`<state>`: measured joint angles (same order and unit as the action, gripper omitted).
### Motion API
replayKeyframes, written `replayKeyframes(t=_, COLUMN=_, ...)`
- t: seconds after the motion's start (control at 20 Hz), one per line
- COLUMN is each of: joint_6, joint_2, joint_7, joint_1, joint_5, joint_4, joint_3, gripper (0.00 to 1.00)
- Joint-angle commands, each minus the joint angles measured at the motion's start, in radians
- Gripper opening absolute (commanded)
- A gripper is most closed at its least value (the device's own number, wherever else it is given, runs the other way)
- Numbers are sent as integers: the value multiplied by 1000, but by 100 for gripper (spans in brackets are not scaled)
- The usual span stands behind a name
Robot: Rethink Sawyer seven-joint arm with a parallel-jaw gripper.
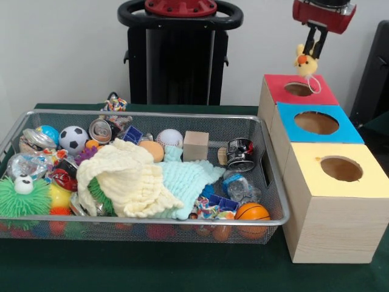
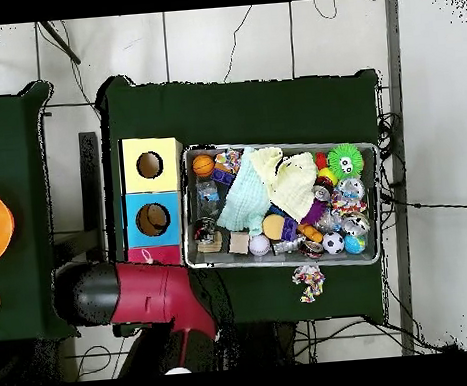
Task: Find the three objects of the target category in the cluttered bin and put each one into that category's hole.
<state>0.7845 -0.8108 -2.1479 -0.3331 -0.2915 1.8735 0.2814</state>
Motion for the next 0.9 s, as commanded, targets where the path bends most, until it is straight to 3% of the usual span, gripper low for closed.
replayKeyframes(t=0.05, joint_6=4, joint_2=-41, joint_7=-254, joint_1=-11, joint_5=-69, joint_4=154, joint_3=-18, gripper=0)
replayKeyframes(t=0.25, joint_6=-26, joint_2=-45, joint_7=-225, joint_1=-2, joint_5=-74, joint_4=188, joint_3=-24, gripper=0)
replayKeyframes(t=0.55, joint_6=-46, joint_2=-14, joint_7=-207, joint_1=20, joint_5=-56, joint_4=182, joint_3=-23, gripper=0)
replayKeyframes(t=0.9, joint_6=-157, joint_2=53, joint_7=-230, joint_1=33, joint_5=-61, joint_4=147, joint_3=-30, gripper=0)
